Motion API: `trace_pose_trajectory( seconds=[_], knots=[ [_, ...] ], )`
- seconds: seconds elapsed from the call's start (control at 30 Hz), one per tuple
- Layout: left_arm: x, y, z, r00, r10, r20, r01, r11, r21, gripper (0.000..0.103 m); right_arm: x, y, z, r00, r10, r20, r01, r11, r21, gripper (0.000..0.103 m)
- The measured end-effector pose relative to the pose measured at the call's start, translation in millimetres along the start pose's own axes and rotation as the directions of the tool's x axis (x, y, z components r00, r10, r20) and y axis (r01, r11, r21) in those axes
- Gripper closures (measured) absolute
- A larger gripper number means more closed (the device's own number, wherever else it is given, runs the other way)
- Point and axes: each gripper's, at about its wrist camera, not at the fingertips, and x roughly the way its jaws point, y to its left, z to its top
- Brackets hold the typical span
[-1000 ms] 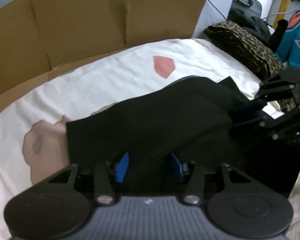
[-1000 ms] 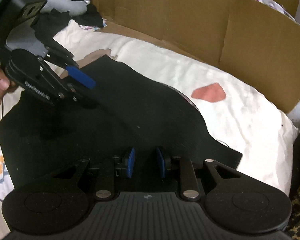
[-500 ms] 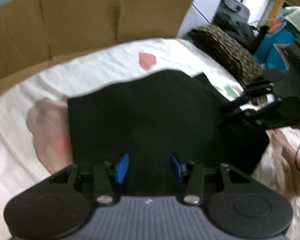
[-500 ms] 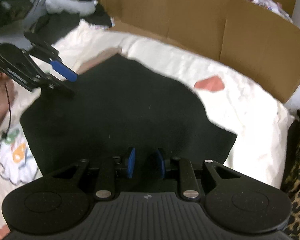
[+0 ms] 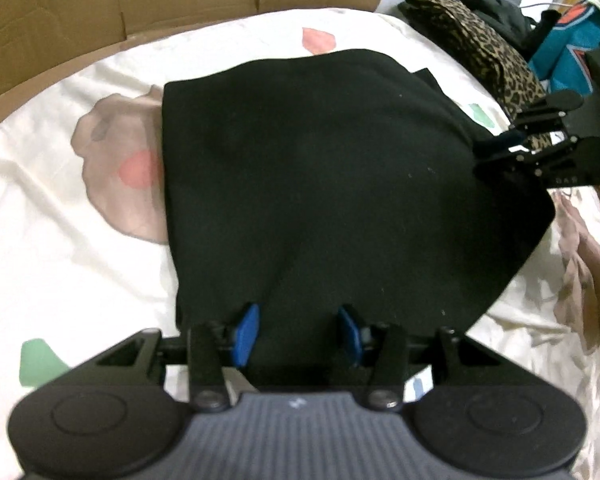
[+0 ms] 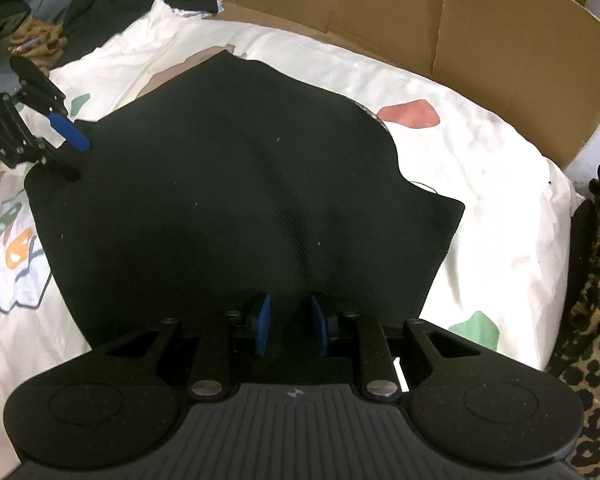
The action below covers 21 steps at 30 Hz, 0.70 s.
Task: Fold clothes
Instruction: 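Lower the trousers flat onto the sheet with both tools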
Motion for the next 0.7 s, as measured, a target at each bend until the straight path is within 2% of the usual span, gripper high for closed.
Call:
trace_pose_trajectory(
  seconds=[0.13, 0.23, 0.37, 0.5, 0.7],
  knots=[
    [-9.3, -3.2, -4.9, 1.0, 0.018, -0.009, -0.018, 1.0, -0.003, 0.059, -7.3, 1.0, 2.2, 1.0, -0.005, -0.021, 0.005, 1.0, 0.017, 0.075],
    [-22.2, -7.1, -5.2, 1.0, -0.02, 0.006, 0.02, 1.0, -0.014, 0.059, -30.4, 2.3, 8.5, 0.999, 0.042, 0.015, -0.043, 0.997, 0.057, 0.077],
    [-24.9, -14.8, -8.1, 0.999, -0.049, 0.004, 0.049, 0.999, -0.007, 0.061, -34.7, 10.7, 9.2, 0.997, 0.077, 0.007, -0.077, 0.995, 0.056, 0.077],
    [-6.8, -14.8, -16.4, 0.997, -0.046, -0.056, 0.045, 0.999, -0.013, 0.067, -14.5, 17.3, -4.5, 0.995, 0.085, -0.059, -0.082, 0.995, 0.05, 0.077],
    [4.4, -9.4, -28.1, 0.993, -0.027, -0.117, 0.025, 1.0, -0.013, 0.066, -13.4, 16.1, -21.0, 0.986, 0.108, -0.124, -0.101, 0.993, 0.066, 0.078]
  ],
)
